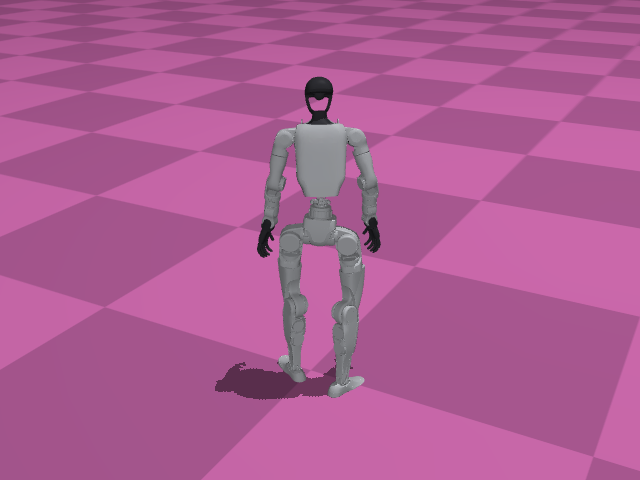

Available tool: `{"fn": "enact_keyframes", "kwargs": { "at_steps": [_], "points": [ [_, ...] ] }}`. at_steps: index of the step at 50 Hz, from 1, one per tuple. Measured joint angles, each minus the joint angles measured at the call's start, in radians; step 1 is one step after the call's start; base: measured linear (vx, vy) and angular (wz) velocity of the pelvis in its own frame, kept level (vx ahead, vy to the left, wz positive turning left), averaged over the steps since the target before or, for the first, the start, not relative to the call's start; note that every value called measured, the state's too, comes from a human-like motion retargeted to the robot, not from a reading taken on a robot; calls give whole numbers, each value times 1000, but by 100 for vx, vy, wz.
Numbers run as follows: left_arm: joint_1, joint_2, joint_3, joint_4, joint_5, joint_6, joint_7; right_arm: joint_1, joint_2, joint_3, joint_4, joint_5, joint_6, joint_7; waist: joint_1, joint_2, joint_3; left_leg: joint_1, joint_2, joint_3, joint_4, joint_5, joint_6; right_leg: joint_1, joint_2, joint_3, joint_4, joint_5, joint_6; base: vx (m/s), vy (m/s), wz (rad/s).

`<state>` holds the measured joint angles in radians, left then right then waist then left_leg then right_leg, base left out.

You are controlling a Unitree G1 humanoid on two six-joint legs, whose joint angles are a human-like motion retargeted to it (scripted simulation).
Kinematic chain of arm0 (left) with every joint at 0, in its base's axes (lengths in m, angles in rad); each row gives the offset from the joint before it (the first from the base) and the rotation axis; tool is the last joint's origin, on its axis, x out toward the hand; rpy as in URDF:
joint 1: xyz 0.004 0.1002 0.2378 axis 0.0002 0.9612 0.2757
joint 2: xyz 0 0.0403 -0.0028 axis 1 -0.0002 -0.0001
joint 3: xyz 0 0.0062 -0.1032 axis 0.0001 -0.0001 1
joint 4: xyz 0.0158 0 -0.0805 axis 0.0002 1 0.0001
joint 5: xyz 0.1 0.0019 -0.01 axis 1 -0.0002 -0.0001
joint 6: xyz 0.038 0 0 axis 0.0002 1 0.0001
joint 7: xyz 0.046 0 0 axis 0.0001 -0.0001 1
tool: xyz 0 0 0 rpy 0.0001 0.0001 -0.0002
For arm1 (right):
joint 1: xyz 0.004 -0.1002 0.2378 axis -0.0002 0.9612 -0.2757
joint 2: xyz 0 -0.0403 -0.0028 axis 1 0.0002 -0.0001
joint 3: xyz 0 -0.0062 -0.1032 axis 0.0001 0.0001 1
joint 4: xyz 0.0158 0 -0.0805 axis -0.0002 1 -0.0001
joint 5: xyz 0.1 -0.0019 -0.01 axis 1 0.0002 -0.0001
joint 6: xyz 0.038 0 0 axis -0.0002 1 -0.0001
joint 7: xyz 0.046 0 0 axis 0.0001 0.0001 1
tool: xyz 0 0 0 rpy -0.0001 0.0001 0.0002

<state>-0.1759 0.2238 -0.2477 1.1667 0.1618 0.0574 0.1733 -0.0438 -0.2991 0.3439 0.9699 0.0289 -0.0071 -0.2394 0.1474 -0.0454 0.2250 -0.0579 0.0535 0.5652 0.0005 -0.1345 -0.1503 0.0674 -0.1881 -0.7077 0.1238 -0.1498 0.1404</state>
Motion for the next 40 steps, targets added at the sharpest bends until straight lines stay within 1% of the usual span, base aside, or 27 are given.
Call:
{"fn": "enact_keyframes", "kwargs": {
  "at_steps": [2, 4, 5, 7, 10, 12, 15, 20, 22, 23, 25, 28, 30, 33, 37, 40],
  "points": [
    [9, -4, 3, 1, -11, -2, -10, 1, -6, -3, -8, -1, -5, 6, -2, 20, 9, 15, 8, -68, -17, 5, -2, 19, 3, -38, 53, -7, -48, 13, 12, 141],
    [21, -4, -1, -3, -17, -8, -18, 2, -12, -8, -18, -5, -9, 11, -8, 44, 22, 33, 23, -130, -21, 6, 1, 15, -3, -26, 152, -20, -106, 14, 11, 140],
    [28, -2, -5, -5, -17, -11, -21, 2, -14, -11, -23, -7, -12, 14, -12, 54, 28, 42, 30, -159, -19, 6, 3, 3, -8, 0, 214, -30, -132, 14, 8, 140],
    [43, 3, -12, -10, -15, -23, -21, 4, -16, -16, -32, -13, -20, 14, -23, 59, 36, 52, 31, -214, -6, 2, 9, -52, -18, 113, 339, -59, -140, 14, 5, 140],
    [65, 17, -21, -15, -11, -37, -8, 5, -14, -21, -44, -19, -30, 0, -43, 51, 40, 54, 20, -291, 21, -7, 14, -135, -9, 295, 438, -99, -110, 14, 0, 132],
    [73, 25, -24, -20, -14, -40, 3, -3, -15, -18, -49, -22, -32, -12, -55, 50, 43, 55, 15, -338, 36, -12, 15, -158, -1, 365, 417, -110, -96, 13, -3, 121],
    [80, 34, -29, -32, -28, -39, 16, -19, -20, -5, -53, -27, -30, -25, -78, 51, 50, 59, 7, -409, 50, -14, 18, -167, 19, 472, 306, -100, -85, 12, -6, 124],
    [92, 45, -55, -69, -65, -58, 36, -29, -20, 17, -57, -42, -23, -40, -118, 34, 58, 69, -31, -542, 53, -7, 37, -158, 91, 838, 91, -21, -38, 11, -13, 141],
    [98, 49, -66, -89, -65, -69, 38, -16, -15, 16, -63, -46, -20, -40, -117, 25, 55, 69, -48, -593, 48, 3, 43, -152, 98, 924, 52, 25, -23, 8, -19, 134],
    [94, 51, -68, -96, -60, -72, 37, -13, -11, 13, -64, -46, -19, -37, -111, 21, 54, 68, -56, -618, 43, 10, 45, -149, 96, 935, 42, 45, -19, 5, -20, 128],
    [82, 53, -67, -108, -37, -78, 34, -4, -3, 5, -63, -42, -17, -31, -90, 16, 53, 62, -69, -670, 30, 27, 47, -140, 82, 903, 32, 63, -19, 3, -21, 125],
    [63, 48, -53, -125, 19, -81, 33, 12, 7, 8, -53, -31, -23, -19, -43, 15, 47, 47, -83, -738, 2, 56, 45, -122, 55, 800, 17, 55, -19, -1, -22, 130],
    [53, 42, -41, -138, 52, -81, 38, 19, 8, 24, -40, -28, -27, -10, -11, 17, 44, 34, -87, -745, -9, 67, 42, -114, 41, 738, 8, 53, -13, -3, -20, 141],
    [52, 31, -26, -166, 74, -71, 49, 16, 1, 70, -20, -43, -27, 3, 22, 14, 38, 9, -86, -644, 12, 52, 46, -111, 19, 650, 12, 52, 1, -4, -17, 155],
    [63, 24, -10, -189, 74, -50, 52, -6, -12, 122, -3, -96, -7, 19, 33, -2, 23, -20, -75, -429, 90, -6, 66, -108, -14, 523, 16, 47, 12, -4, -11, 170],
    [72, 22, 4, -179, 70, -33, 42, -19, -12, 125, 5, -135, 12, 23, 23, -16, 4, -23, -54, -263, 145, -57, 76, -98, -32, 418, 9, 44, 17, -3, -5, 183]
  ]
}}
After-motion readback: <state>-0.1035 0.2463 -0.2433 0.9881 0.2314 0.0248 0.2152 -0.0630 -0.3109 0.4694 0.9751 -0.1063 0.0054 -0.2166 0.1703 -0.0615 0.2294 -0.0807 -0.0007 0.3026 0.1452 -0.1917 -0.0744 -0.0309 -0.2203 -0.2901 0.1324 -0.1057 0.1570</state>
